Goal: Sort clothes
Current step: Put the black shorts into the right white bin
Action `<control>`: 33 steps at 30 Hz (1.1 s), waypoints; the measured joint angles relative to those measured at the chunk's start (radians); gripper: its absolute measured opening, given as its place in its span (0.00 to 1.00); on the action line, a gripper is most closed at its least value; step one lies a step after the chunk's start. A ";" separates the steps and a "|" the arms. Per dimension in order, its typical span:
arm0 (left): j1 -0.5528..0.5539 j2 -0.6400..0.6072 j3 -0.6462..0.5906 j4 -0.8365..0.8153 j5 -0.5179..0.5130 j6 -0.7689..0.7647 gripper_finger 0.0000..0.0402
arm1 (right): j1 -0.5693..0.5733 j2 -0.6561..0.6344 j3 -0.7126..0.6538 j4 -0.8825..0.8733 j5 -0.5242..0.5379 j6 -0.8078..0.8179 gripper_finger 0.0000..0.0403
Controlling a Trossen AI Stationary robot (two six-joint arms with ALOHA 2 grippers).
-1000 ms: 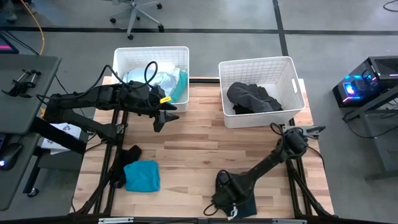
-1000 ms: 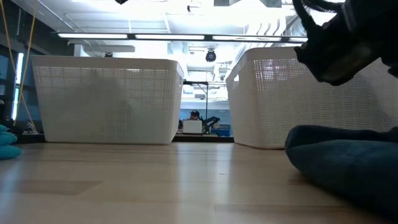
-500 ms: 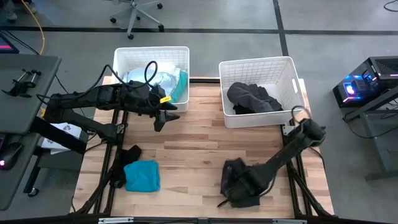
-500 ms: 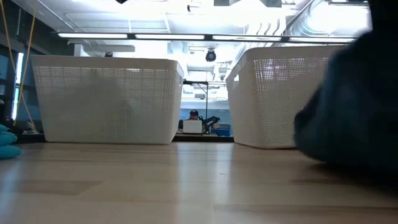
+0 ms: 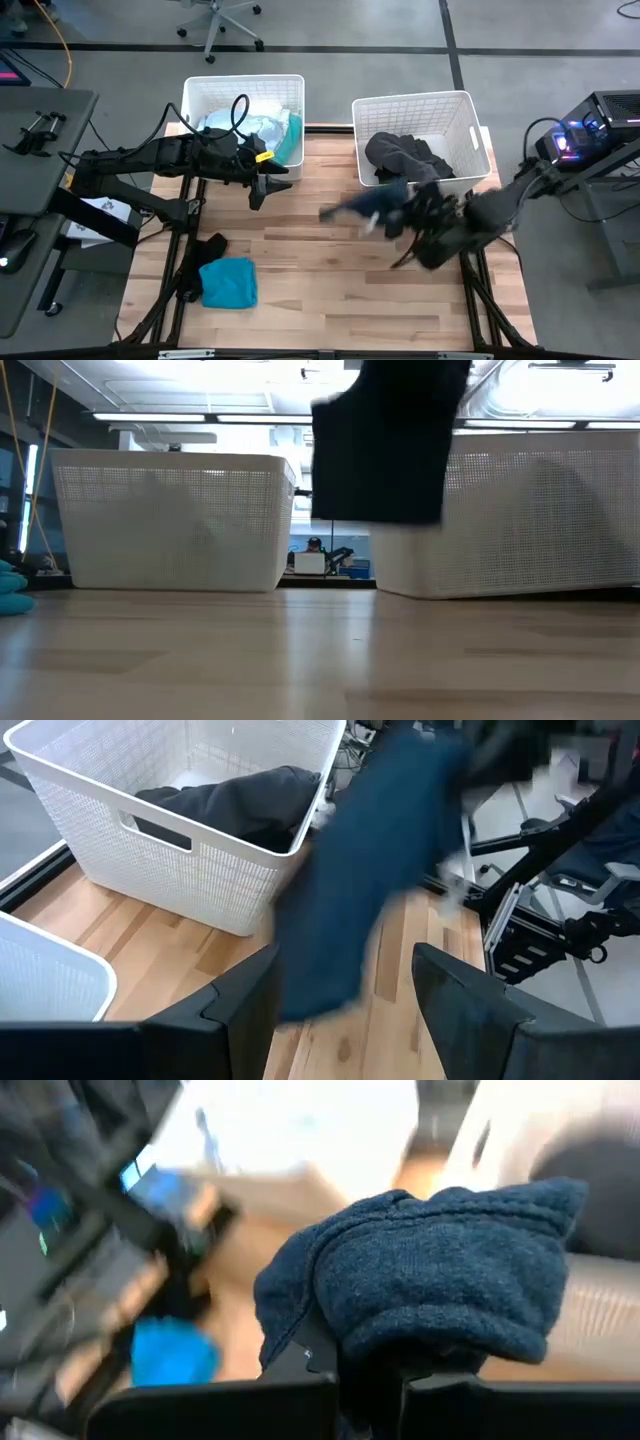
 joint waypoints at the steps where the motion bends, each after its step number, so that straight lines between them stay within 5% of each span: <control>1: 0.000 0.000 0.000 0.000 0.000 0.000 0.53 | -0.018 -0.019 0.016 0.000 0.044 -0.047 0.01; 10: 0.000 0.000 0.000 0.000 0.000 0.025 0.53 | -0.360 -0.176 0.147 -0.066 0.175 -0.470 0.01; 16: 0.000 0.000 0.000 -0.001 0.000 0.026 0.53 | -0.654 -0.221 0.161 -0.202 0.153 -0.534 0.01; 23: 0.000 0.000 0.000 -0.001 -0.001 0.026 0.53 | -0.921 -0.186 0.053 -0.208 -0.133 -0.614 0.01; 33: 0.000 0.000 0.000 -0.001 -0.001 0.025 0.53 | -1.097 -0.156 -0.490 -0.028 -0.612 -0.720 0.03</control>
